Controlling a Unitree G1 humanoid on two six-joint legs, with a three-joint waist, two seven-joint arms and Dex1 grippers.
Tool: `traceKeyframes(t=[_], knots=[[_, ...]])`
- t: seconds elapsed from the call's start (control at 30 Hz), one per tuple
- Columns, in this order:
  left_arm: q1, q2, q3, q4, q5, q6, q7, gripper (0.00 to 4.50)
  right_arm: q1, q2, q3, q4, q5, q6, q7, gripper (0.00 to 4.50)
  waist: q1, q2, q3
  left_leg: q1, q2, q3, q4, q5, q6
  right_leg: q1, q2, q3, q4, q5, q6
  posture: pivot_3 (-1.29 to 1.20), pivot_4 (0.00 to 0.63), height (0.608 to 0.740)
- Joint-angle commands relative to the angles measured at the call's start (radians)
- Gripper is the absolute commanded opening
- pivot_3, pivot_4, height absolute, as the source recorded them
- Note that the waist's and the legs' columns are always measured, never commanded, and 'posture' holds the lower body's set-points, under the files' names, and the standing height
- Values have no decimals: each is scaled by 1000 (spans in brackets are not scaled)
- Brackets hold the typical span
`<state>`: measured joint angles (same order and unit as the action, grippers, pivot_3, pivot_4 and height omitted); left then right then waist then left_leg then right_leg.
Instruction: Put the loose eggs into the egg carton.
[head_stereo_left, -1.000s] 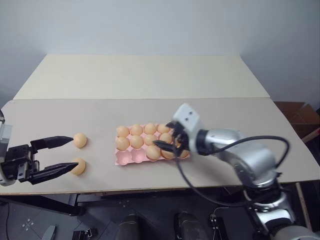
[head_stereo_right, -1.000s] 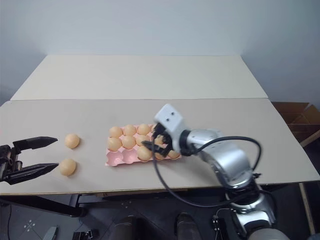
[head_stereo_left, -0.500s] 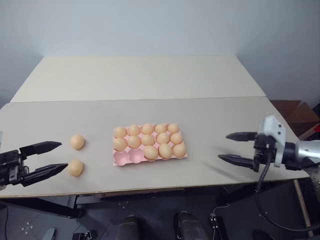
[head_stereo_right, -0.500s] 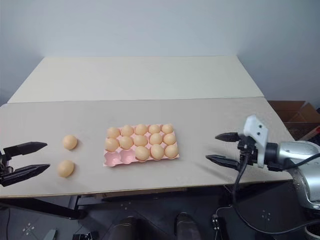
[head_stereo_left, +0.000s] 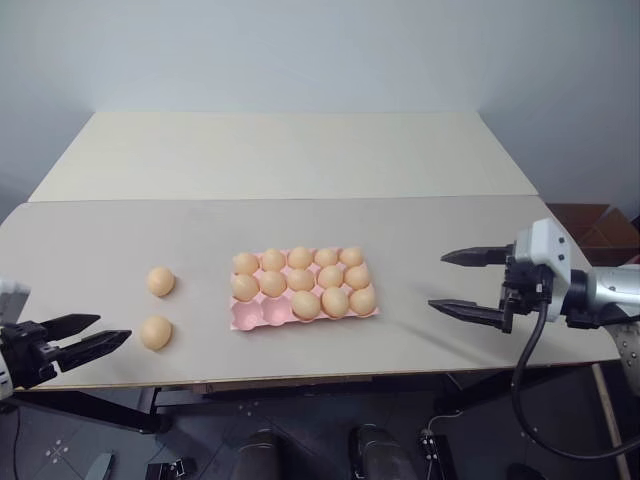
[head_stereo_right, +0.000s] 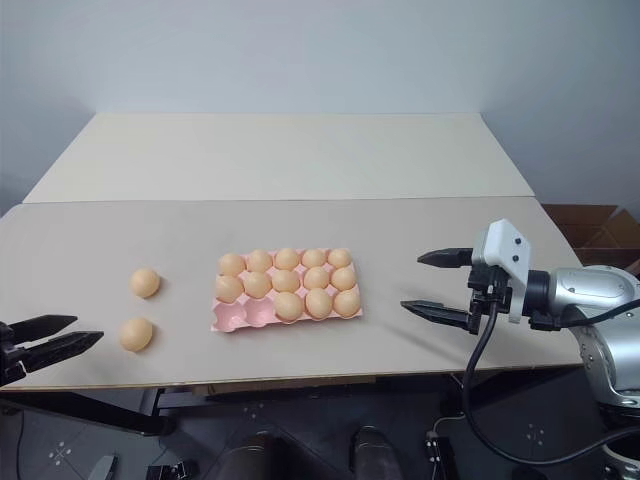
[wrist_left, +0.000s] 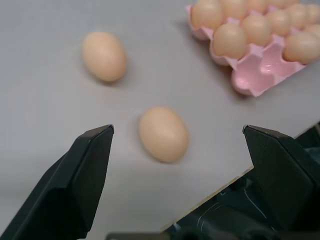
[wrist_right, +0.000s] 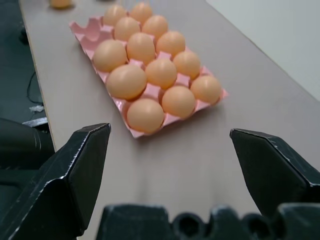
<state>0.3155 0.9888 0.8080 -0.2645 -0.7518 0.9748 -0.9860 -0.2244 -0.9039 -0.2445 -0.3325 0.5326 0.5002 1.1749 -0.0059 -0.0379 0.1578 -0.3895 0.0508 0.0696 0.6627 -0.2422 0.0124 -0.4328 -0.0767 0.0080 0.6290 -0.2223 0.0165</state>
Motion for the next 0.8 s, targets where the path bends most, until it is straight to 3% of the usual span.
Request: traceKeyframes(t=[0.03,0.2,0.23,0.33,0.53,0.63,0.8], knots=[[-28,-28,-51,-78,-15,56,95,4500,-20,-3,-12,-34,26,-14,-13,4485,2,0,0,0,0,0,0,0,0,0,0,0,0,0,0,0,150,740],[-106,-70,-204,-69,83,71,271,4500,-10,-1,-19,-64,48,-5,-28,4485,6,0,0,0,0,1,0,0,0,0,0,1,0,3,-5,0,150,740],[-137,-82,-241,-54,99,77,305,4317,-4,-3,-21,-69,52,-3,-29,4497,7,0,0,0,0,1,0,0,0,0,1,0,0,4,-4,0,150,740],[-191,-104,-296,-47,96,84,322,3572,13,-14,-31,-77,63,-3,-27,4500,10,-1,0,0,-1,1,0,0,0,1,1,0,0,5,-3,0,150,740],[-202,-81,-290,-38,85,80,295,1748,32,-24,-43,-83,74,-3,-32,4500,8,-1,0,0,-1,1,0,0,0,1,0,1,-1,6,-3,0,150,740],[-180,-50,-265,-53,82,38,237,1531,33,-22,-43,-86,76,-2,-45,4500,8,-1,0,1,-1,1,0,0,0,1,1,0,0,5,-5,0,150,740],[-140,17,-188,-133,34,-56,53,1531,38,-19,-44,-101,87,0,-68,4500,9,-1,0,0,-1,1,0,0,0,0,0,1,-1,4,-6,0,150,740]])
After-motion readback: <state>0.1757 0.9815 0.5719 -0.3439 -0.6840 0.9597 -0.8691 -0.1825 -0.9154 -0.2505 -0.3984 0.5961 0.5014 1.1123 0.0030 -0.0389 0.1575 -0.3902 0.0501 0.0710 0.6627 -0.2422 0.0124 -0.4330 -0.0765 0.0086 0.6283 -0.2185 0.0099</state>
